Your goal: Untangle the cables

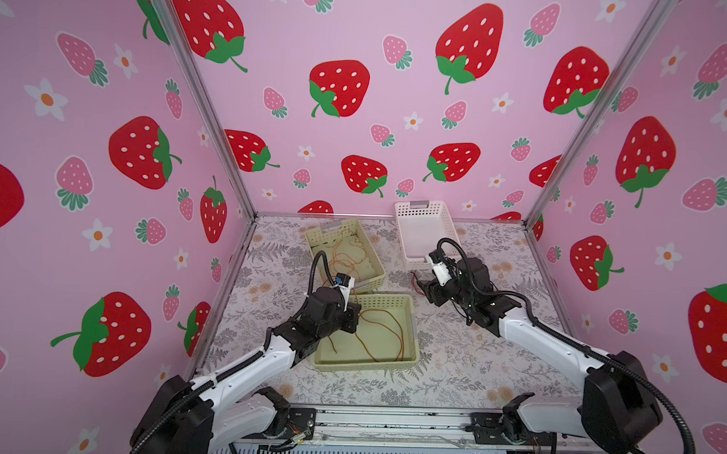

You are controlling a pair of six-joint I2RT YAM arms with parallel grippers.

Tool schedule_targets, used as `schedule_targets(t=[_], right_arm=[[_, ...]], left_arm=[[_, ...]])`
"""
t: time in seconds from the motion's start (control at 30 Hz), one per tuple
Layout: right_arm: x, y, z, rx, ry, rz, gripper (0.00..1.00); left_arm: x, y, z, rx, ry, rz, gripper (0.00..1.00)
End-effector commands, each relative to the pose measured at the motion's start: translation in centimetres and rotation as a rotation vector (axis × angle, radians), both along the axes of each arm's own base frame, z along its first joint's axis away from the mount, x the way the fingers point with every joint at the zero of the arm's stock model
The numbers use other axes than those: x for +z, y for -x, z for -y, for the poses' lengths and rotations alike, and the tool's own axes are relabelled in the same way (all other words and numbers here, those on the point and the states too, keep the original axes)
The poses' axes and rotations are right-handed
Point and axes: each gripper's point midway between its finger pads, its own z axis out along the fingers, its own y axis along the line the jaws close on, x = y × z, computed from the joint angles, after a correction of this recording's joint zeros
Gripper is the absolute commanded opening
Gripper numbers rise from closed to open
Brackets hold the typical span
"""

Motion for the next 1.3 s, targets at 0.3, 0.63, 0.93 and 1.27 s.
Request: schedule_targets(t=[0.3,0.63,0.93,1.27], right_arm=[[-1.4,-2.3,5.6,-0.189,-0.010,-0.072,0.63],[-2.1,-2.5,7.0,-0.232,-0.007,-0.095,0.63],[-3.4,-4.0,12.1,-0.391,0.016,-0.166,0.63],[-5.5,-3.6,11.0,-0.308,0.054,-0.342,0.60]], left_arm=[[-1.7,2.9,3.0,-0.076,-0.058,-0.016,0.00],[-3.7,2.1,4.4,-0.102,-0.101,-0.058,0.43],[2.3,2.4,2.8,-0.109,-0.165,0.135,0.74],[9.6,-0.2,6.6,-0.277,-0.237,0.343,0.74]])
